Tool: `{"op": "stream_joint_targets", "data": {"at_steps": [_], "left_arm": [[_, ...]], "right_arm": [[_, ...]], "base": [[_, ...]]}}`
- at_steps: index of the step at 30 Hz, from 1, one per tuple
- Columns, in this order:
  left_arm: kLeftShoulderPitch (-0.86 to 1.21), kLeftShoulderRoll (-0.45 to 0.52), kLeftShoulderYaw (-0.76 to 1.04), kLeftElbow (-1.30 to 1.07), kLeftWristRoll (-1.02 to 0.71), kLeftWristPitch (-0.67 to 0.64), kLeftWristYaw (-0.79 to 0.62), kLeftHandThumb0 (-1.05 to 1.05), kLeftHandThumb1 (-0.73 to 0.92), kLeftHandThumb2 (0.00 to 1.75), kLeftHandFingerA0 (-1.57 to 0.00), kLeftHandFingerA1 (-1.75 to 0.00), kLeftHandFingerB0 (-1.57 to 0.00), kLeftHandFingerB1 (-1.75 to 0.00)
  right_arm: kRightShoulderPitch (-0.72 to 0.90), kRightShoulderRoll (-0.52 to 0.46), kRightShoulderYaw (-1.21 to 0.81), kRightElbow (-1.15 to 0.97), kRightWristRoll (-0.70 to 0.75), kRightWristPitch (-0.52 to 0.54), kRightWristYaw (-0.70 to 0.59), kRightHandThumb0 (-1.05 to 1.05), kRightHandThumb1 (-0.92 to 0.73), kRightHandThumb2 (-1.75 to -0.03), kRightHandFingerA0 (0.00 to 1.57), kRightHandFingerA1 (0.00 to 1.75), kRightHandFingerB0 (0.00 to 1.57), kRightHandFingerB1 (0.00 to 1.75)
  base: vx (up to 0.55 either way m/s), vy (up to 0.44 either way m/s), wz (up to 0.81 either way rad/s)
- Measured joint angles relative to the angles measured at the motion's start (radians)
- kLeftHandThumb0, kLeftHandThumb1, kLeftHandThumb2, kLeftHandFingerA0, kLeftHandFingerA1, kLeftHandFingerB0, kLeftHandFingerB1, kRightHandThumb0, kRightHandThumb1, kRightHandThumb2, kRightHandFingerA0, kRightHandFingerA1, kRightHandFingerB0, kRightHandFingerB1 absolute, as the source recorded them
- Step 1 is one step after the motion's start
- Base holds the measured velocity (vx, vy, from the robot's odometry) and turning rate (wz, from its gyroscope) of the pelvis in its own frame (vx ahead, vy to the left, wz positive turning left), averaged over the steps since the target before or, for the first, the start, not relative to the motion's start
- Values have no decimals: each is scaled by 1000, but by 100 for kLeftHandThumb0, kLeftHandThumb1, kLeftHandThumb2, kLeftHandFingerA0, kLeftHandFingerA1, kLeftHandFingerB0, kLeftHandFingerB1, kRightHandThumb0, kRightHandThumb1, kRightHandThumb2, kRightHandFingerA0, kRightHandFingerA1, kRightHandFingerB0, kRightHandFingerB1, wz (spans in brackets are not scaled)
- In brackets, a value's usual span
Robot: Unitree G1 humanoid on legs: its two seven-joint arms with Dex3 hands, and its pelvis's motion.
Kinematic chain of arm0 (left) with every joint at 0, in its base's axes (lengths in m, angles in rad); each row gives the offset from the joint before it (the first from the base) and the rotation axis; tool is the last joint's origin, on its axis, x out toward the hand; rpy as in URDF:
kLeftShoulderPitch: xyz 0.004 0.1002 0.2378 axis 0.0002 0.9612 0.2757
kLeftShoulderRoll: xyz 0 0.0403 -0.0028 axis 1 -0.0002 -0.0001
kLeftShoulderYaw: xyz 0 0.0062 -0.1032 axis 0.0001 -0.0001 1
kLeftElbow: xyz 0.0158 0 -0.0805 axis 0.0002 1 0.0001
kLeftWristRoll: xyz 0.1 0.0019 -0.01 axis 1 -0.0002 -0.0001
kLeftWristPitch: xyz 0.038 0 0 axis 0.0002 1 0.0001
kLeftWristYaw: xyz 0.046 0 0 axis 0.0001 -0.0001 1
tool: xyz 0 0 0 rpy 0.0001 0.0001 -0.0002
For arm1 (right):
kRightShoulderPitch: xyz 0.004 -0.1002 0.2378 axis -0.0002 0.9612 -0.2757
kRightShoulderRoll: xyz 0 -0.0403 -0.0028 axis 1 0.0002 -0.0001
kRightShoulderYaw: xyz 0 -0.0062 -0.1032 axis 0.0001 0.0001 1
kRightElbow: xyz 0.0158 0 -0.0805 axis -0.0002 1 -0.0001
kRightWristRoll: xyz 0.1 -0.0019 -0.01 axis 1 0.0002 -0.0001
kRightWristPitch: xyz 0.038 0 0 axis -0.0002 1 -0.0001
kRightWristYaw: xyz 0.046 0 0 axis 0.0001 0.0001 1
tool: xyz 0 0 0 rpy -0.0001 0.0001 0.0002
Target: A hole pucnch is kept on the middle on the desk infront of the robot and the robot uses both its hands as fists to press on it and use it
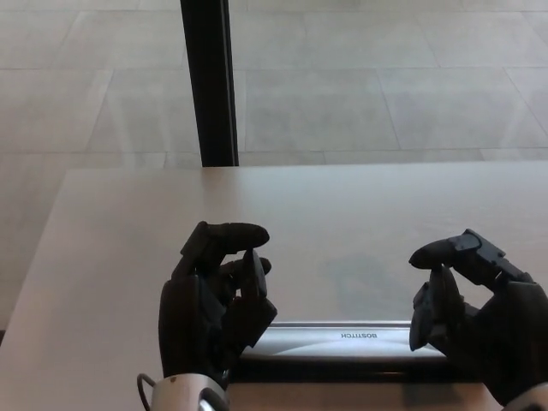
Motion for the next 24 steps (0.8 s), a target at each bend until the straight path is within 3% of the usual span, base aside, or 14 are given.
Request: {"op": "stream_joint_targets", "data": {"at_steps": [7, 8, 13, 23, 24], "left_arm": [[0, 0, -4, 83, -8, 0, 24, -36, 89, 80, -89, -175, -46, -171], [0, 0, -4, 92, -8, 0, 28, -33, 90, 81, -83, -175, -43, -165], [-1, 0, -12, 135, -13, -7, 50, -35, 92, 71, -88, -175, -47, -156], [-6, 1, -33, 176, -13, -64, 84, -37, 92, 70, -88, -175, -49, -160], [-7, 2, -35, 179, -13, -70, 88, -37, 92, 78, -87, -175, -42, -170]], "right_arm": [[-10, 0, 4, 30, -19, 2, 0, -47, -67, -93, 109, 175, 77, 146], [-12, 0, 4, 34, -21, 2, 0, -47, -67, -93, 107, 175, 79, 145], [-23, 6, 5, 81, -37, 0, 0, -46, -68, -93, 107, 175, 74, 151], [-25, 32, 8, 167, -62, -4, -2, -47, -72, -88, 107, 175, 74, 152], [-25, 36, 8, 174, -65, -5, -2, -46, -71, -91, 107, 175, 73, 155]], "base": [[0, 0, 0], [0, 0, 0], [0, 0, 0], [0, 0, 0], [0, 0, 0]]}}
